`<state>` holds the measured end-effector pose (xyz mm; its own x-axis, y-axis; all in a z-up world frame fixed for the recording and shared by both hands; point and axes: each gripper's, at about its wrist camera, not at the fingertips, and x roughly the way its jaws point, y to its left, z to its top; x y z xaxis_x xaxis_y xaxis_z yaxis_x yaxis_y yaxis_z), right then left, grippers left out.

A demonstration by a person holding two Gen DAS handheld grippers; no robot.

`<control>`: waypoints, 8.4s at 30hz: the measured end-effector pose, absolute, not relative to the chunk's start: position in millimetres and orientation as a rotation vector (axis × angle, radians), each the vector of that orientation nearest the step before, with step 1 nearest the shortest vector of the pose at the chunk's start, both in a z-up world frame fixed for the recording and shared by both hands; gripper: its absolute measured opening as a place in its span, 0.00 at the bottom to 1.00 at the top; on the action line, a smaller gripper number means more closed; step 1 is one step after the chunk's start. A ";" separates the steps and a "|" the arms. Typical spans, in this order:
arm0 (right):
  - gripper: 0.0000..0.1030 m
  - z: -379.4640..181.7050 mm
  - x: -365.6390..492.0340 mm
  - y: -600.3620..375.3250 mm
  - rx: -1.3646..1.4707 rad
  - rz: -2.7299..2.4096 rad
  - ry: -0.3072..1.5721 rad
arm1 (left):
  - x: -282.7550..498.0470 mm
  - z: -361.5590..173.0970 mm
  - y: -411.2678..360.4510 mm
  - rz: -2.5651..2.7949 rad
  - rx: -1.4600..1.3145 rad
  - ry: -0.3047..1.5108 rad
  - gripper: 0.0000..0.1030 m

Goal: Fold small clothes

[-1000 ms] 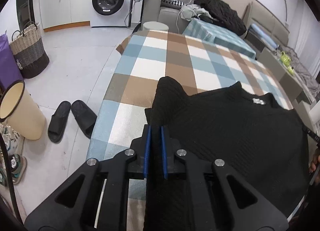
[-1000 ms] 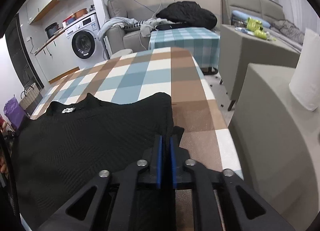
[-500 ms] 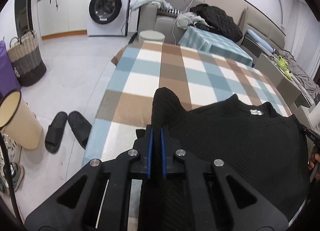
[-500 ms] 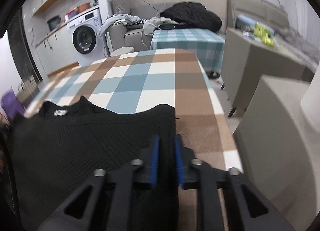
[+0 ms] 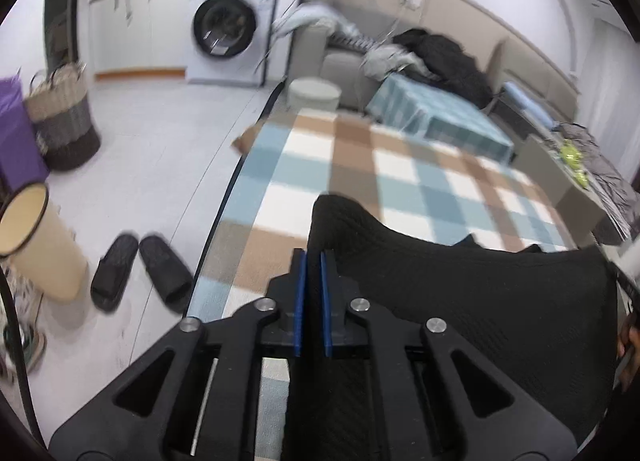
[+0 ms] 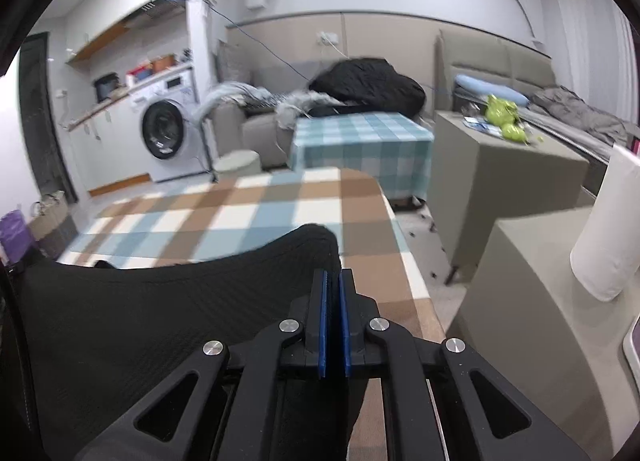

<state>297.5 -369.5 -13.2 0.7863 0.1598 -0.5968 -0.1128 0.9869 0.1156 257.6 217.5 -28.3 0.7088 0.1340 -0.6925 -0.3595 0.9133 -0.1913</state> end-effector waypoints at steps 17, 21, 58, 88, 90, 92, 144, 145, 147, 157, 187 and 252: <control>0.49 -37.7 181.7 -346.0 0.119 0.392 0.870 | 169.4 -45.9 166.3 0.182 -0.300 0.816 0.56; 0.56 -42.3 135.8 -321.5 0.099 0.451 0.872 | 135.2 -45.7 129.0 0.156 -0.278 0.808 0.65; 0.96 -67.0 88.3 -275.5 -0.228 0.500 0.958 | 86.3 -65.8 23.3 0.039 -0.119 0.900 0.83; 0.96 -50.6 58.6 -345.3 -0.080 0.295 0.947 | 90.5 -79.6 -13.8 -0.060 -0.034 0.933 0.83; 0.94 -55.3 61.8 -350.4 -0.075 0.305 0.962 | 90.3 -78.8 -13.7 -0.061 -0.035 0.933 0.83; 0.68 -57.6 66.4 -356.3 -0.026 0.340 0.965 | 90.3 -78.3 -12.9 -0.061 -0.042 0.934 0.83; 0.25 -58.7 72.5 -396.8 0.088 0.335 0.961 | 78.6 -57.9 90.1 0.154 -0.177 0.903 0.83; 0.25 -57.8 70.8 -397.7 0.082 0.340 0.958 | 77.8 -57.4 92.4 0.161 -0.179 0.900 0.83; 0.25 -58.4 71.1 -405.2 0.137 0.371 0.949 | 75.4 -57.0 100.3 0.177 -0.192 0.895 0.83; 0.25 -62.0 82.1 -406.9 0.307 0.441 0.937 | 69.2 -65.6 134.4 0.248 -0.240 0.920 0.83; 0.75 3.6 53.4 -347.1 0.329 0.476 0.762 | 4.7 -68.2 140.9 0.173 -0.432 0.919 0.77; 0.75 -34.8 58.8 -312.1 0.245 0.490 0.798 | 133.4 -12.5 -86.8 -0.349 -0.182 0.684 0.37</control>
<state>58.8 -312.1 -34.8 0.5945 0.5078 -0.6235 -0.3268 0.8611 0.3896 133.4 -86.8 -12.5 0.7201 -0.3731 -0.5851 0.2551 0.9264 -0.2769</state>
